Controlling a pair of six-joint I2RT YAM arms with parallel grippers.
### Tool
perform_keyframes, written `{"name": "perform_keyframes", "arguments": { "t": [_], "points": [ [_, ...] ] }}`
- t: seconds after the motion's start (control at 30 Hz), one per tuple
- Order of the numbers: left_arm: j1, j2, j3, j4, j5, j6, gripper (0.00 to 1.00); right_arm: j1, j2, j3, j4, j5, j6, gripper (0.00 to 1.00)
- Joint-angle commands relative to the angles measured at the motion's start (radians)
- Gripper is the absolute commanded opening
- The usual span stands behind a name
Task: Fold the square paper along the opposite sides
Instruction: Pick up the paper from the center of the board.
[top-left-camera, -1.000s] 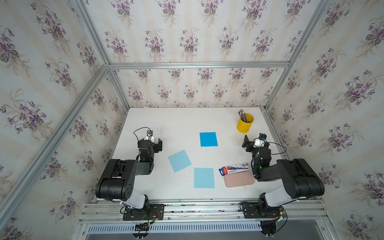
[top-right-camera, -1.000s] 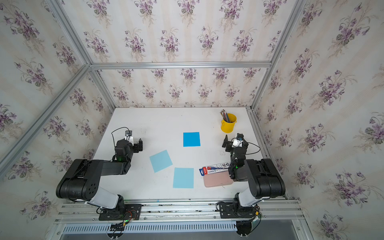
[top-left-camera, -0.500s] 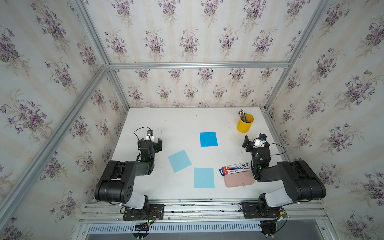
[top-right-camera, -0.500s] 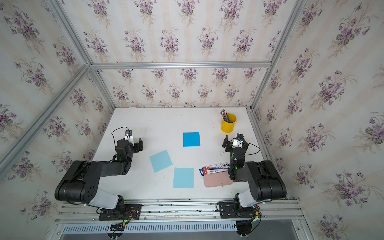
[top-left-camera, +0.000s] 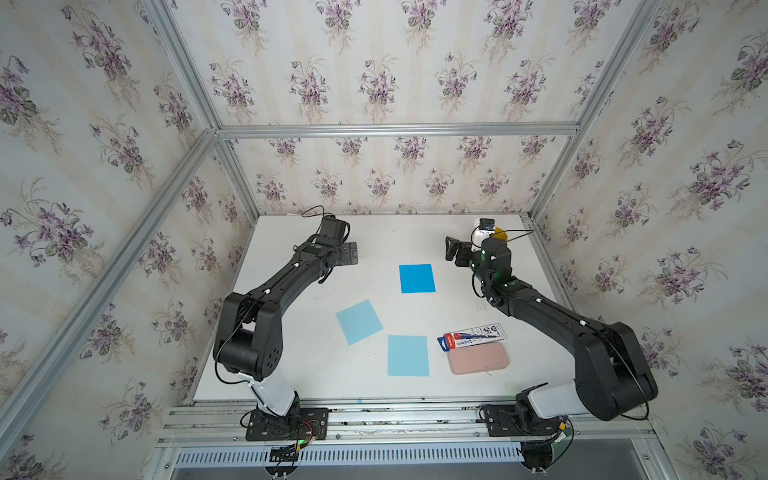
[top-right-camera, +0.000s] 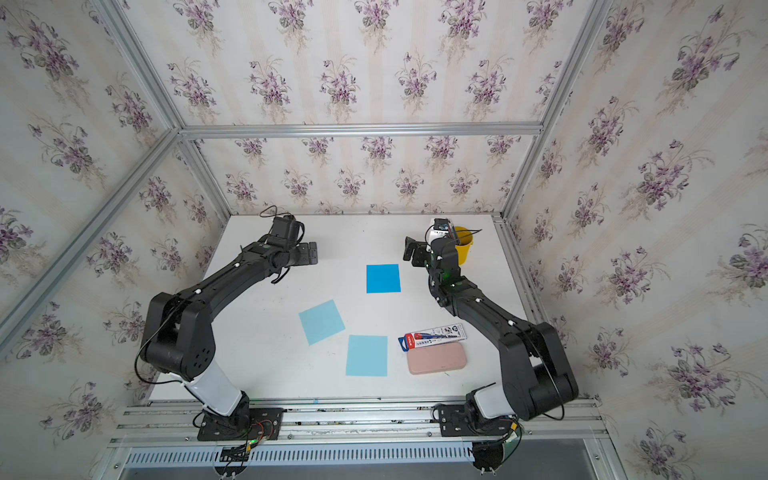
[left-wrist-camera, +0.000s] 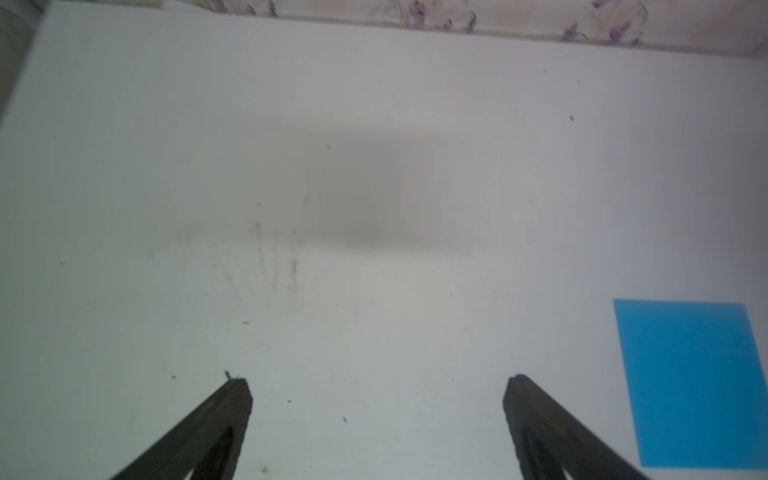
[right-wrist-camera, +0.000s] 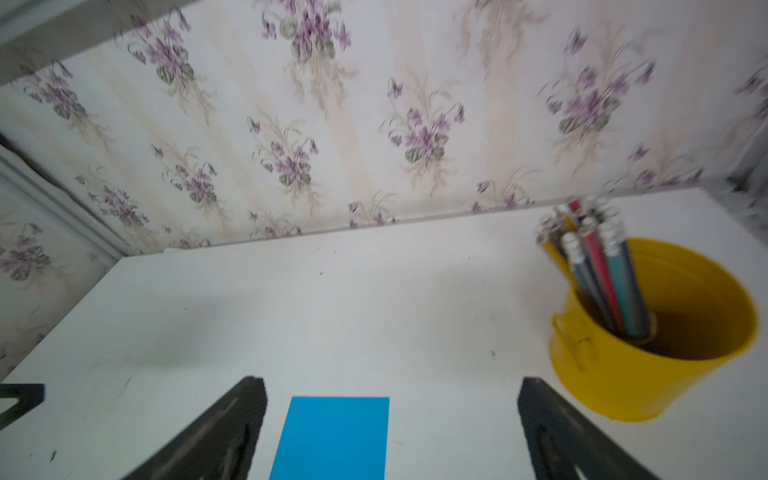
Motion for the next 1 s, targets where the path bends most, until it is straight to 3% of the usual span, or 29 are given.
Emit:
{"name": "perform_keyframes", "arguments": {
  "t": [0.0,0.17,0.27,0.57,0.97],
  "points": [
    [-0.030,0.061,0.068,-0.131,0.247,-0.078,0.99,0.003,0.074,0.042,-0.210,-0.250,0.085,1.00],
    [-0.052,0.179,0.187,-0.151,0.466,-0.121,1.00,0.001,0.191,0.079,-0.218,-0.357,0.052,0.93],
    [-0.065,0.243,0.254,-0.165,0.528,-0.138,0.98,0.000,0.262,0.105,-0.220,-0.381,0.032,0.89],
    [-0.085,0.384,0.363,-0.188,0.591,-0.168,0.98,0.000,0.401,0.131,-0.186,-0.389,0.014,0.86],
    [-0.094,0.503,0.417,-0.179,0.639,-0.190,0.98,0.011,0.467,0.114,-0.118,-0.462,0.040,0.85]
  ]
}}
